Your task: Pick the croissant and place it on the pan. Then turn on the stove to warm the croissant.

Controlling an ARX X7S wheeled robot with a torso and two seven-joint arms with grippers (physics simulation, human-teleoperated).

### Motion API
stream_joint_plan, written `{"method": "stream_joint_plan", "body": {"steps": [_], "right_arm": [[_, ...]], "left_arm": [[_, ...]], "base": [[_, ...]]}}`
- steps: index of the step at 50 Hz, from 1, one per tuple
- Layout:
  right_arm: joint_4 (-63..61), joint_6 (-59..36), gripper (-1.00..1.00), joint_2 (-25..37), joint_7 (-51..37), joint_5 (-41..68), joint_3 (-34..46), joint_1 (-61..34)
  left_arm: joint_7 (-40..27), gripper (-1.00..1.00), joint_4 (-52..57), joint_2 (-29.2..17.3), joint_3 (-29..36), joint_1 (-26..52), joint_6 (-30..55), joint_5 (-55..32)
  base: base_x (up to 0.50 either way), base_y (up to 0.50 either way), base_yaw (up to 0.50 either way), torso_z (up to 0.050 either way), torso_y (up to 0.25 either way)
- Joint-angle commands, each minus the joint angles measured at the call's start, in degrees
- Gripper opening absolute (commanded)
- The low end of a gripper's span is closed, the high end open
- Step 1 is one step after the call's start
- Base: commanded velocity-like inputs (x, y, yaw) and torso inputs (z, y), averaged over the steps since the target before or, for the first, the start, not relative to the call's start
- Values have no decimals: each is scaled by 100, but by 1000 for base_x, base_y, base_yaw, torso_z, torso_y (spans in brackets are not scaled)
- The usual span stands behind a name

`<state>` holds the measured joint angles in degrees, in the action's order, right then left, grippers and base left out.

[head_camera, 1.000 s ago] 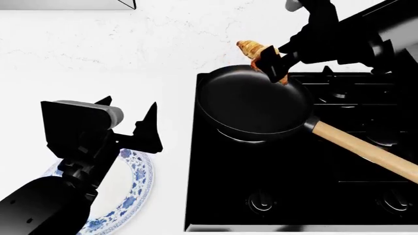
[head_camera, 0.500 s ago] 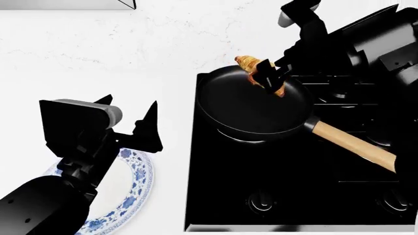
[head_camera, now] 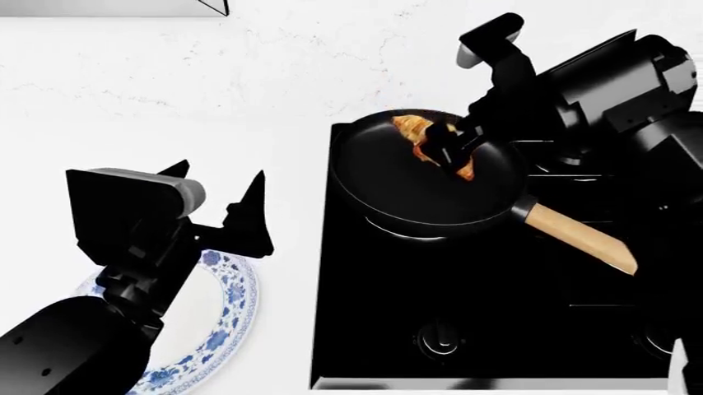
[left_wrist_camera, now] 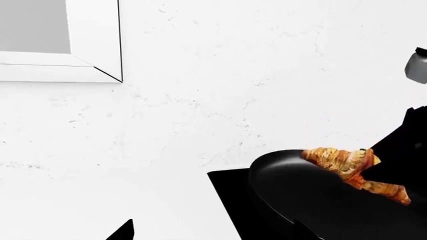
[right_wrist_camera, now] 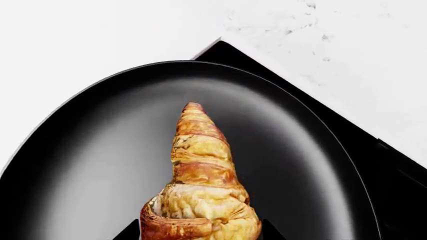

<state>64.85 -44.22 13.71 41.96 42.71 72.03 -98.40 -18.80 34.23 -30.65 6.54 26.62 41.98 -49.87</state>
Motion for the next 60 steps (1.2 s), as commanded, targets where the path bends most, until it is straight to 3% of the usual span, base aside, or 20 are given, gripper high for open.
{"method": "stream_joint_plan", "body": {"steps": [1,14,15,39,60], "right_arm": [[7,40,-100,-43,132,-122,55,58],[-1,32,-100,-73,199,-162,98,113],[-11,31,100,-73,224,-160,102,122],[-691,-244,100,207,-48,-40,-17,47],[-2402,-1218,100,856,-854,389,-253,27]], "left_arm": [[-23,100,22,-25,-1,-8,-11,-7],[-16,100,-2,-33,12,-30,-51,0],[-15,100,-13,-32,12,-33,-56,3],[-37,100,-15,-31,50,11,-61,-42],[-39,100,50,-45,46,25,-91,-116]], "base": [[0,0,0,0,0],[0,0,0,0,0],[0,0,0,0,0],[0,0,0,0,0],[0,0,0,0,0]]}}
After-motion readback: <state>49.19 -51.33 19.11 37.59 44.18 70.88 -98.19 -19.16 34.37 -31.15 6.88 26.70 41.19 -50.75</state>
